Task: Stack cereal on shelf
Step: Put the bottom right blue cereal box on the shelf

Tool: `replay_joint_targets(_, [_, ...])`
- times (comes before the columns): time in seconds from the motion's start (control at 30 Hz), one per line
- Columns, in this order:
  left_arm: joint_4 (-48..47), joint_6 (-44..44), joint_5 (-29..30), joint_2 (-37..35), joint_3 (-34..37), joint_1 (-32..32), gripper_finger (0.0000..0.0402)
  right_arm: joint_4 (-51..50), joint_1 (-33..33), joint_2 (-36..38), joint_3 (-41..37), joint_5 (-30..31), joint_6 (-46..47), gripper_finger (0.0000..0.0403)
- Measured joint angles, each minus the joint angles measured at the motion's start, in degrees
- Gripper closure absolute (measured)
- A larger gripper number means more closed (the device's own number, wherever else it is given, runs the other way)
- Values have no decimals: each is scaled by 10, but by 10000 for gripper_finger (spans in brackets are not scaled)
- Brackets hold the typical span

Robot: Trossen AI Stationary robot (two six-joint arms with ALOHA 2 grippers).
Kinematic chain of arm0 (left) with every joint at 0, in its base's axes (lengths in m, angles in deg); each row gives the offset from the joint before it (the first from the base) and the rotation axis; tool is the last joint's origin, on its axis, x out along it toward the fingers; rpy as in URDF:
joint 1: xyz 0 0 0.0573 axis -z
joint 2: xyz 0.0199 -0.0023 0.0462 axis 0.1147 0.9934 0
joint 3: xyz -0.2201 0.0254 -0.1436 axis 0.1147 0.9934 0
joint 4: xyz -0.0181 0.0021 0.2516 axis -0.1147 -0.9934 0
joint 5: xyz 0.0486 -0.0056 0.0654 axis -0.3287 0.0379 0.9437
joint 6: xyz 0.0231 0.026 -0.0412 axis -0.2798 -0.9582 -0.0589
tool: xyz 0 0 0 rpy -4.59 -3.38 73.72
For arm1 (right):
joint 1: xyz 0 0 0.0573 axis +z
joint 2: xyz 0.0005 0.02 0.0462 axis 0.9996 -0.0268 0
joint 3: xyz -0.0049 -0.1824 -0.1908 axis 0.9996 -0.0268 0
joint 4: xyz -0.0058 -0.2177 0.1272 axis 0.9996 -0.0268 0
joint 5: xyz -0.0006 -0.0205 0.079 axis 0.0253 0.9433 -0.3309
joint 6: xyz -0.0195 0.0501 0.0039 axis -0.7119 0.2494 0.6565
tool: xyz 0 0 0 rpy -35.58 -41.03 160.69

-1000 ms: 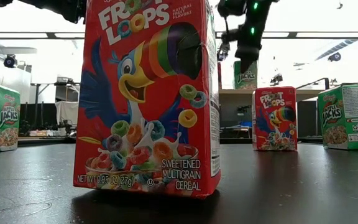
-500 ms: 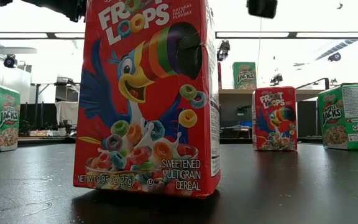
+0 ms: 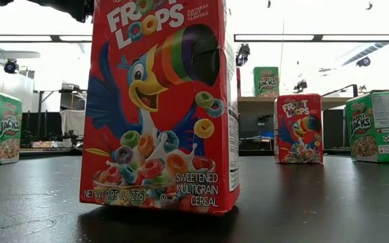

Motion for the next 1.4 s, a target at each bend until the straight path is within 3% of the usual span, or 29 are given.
replay_joint_targets(0.1, [0,0,0,1,-4,0,402,-24,41,8,-14,-2,78,393])
replay_joint_targets(0.27, [0,2,0,1,-6,0,402,-58,78,14,-20,0,128,362])
replay_joint_targets(0.5, [1,2,0,1,-7,0,402,-108,90,10,-45,-1,146,259])
replay_joint_targets(0.7, [-1,2,0,1,-7,0,402,-78,90,10,-67,-5,158,167])
replay_joint_targets(0.9, [-4,2,0,1,-7,0,402,-61,101,-1,-96,-11,152,108])
replay_joint_targets(1.17, [-4,2,0,1,-7,0,402,-42,102,-14,-129,-28,125,103])
replay_joint_targets(1.4, [-4,2,0,1,-7,0,402,-28,102,-18,-149,-28,113,158])
